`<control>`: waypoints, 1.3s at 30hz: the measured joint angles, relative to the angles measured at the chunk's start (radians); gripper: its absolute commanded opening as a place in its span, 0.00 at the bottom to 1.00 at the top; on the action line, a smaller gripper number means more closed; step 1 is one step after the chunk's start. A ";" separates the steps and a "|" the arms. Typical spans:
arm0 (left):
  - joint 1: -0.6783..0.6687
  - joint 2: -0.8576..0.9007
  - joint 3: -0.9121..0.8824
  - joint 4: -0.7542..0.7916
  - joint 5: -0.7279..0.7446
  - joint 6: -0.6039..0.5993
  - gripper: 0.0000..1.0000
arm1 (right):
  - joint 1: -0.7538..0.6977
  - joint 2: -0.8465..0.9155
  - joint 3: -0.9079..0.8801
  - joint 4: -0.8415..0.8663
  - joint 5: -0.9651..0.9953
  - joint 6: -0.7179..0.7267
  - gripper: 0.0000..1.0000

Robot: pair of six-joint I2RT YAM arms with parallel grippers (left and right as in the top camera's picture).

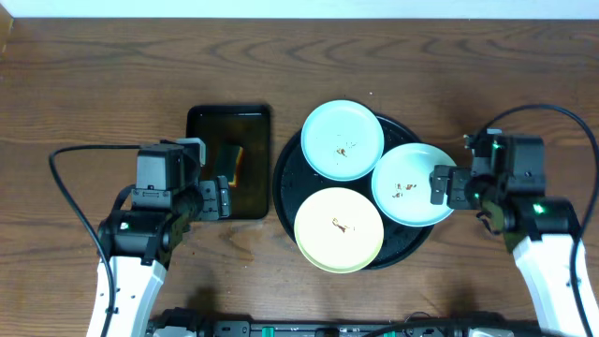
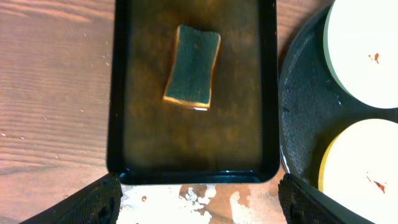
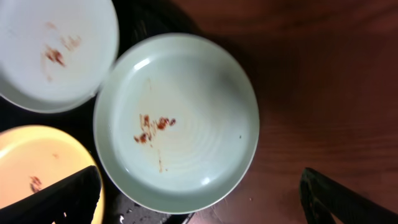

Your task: Clean dirty plates on tray and stack at the side

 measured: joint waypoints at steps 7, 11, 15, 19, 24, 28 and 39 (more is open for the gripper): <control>0.000 0.005 0.002 0.110 0.023 0.000 0.81 | -0.056 0.083 0.000 -0.003 0.010 0.024 0.99; 0.000 0.061 0.036 0.159 0.016 0.000 0.81 | -0.098 0.083 0.000 0.000 -0.003 0.035 0.99; 0.000 0.205 0.117 0.181 -0.036 0.000 0.81 | -0.105 0.083 0.000 0.000 -0.010 0.039 0.99; 0.000 0.333 0.143 0.222 -0.060 0.000 0.81 | -0.105 0.083 0.000 0.000 -0.016 0.039 0.99; -0.001 0.482 0.143 0.286 -0.068 0.001 0.81 | -0.105 0.083 0.000 0.000 -0.018 0.039 0.99; -0.002 0.578 0.143 0.315 -0.065 0.004 0.78 | -0.105 0.083 0.000 0.000 -0.019 0.039 0.99; -0.003 0.770 0.143 0.327 -0.024 0.018 0.62 | -0.105 0.083 0.000 0.000 -0.018 0.039 0.99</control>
